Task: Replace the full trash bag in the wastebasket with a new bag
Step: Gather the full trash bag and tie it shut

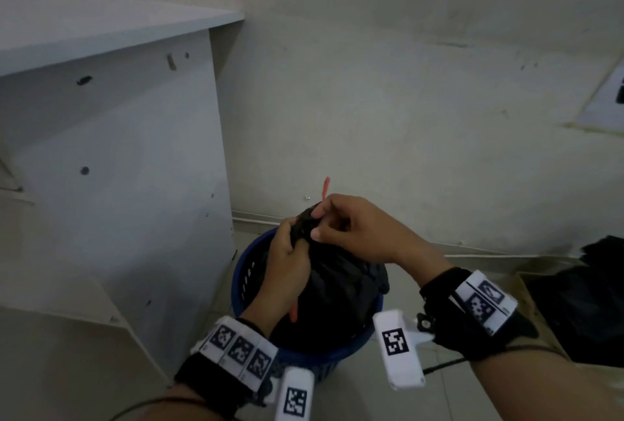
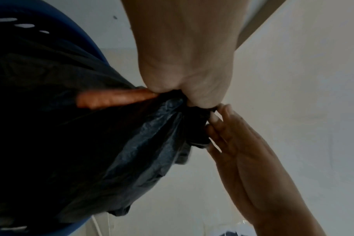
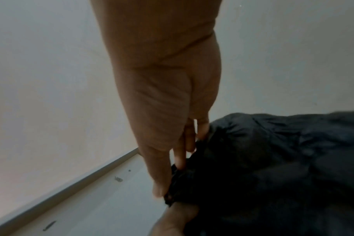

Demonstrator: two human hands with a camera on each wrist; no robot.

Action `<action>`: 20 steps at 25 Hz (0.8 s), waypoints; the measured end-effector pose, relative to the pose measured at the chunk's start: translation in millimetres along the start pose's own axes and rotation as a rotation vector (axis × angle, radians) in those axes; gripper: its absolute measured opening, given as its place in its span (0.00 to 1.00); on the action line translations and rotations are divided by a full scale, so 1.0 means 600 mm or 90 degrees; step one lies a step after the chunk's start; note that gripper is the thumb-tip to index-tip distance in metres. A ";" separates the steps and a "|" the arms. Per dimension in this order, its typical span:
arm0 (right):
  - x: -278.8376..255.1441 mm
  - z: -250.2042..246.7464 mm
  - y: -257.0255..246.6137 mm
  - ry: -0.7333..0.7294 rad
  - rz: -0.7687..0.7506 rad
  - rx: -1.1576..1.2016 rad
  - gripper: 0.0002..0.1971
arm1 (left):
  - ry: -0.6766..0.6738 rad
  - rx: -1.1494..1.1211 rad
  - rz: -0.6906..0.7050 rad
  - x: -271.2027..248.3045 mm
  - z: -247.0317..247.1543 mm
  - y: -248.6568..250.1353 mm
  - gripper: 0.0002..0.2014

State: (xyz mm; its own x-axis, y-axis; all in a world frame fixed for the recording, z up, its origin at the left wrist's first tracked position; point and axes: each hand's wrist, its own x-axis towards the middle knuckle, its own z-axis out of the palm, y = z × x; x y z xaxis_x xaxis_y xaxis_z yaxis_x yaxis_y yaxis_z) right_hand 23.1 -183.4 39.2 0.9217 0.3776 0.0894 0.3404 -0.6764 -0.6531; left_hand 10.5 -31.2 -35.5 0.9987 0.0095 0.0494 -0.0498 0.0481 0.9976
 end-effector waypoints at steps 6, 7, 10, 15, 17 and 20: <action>-0.014 0.020 0.033 0.034 0.009 -0.037 0.16 | -0.021 -0.115 -0.070 0.051 -0.003 -0.011 0.08; -0.009 0.037 0.038 0.098 0.031 -0.042 0.12 | 0.008 -0.077 -0.042 0.047 0.002 -0.012 0.08; 0.003 0.066 0.050 0.228 0.147 -0.049 0.13 | 0.050 0.096 0.093 0.002 0.027 -0.027 0.13; -0.011 0.034 0.045 -0.018 0.122 0.152 0.13 | -0.058 0.098 0.061 -0.003 0.020 -0.045 0.21; -0.016 0.027 0.053 -0.066 0.049 0.037 0.11 | -0.100 0.111 0.047 0.014 0.005 -0.040 0.15; -0.017 0.041 0.080 -0.054 -0.024 -0.158 0.32 | -0.066 0.044 -0.031 0.037 -0.002 -0.041 0.14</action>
State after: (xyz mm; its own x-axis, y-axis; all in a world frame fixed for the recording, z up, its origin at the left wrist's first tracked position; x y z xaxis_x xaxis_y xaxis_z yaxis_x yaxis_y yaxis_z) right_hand 25.4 -204.2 -11.1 0.8922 0.4499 0.0406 0.4193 -0.7915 -0.4447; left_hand 34.0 -31.1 -59.1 0.9956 -0.0942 0.0022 -0.0044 -0.0227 0.9997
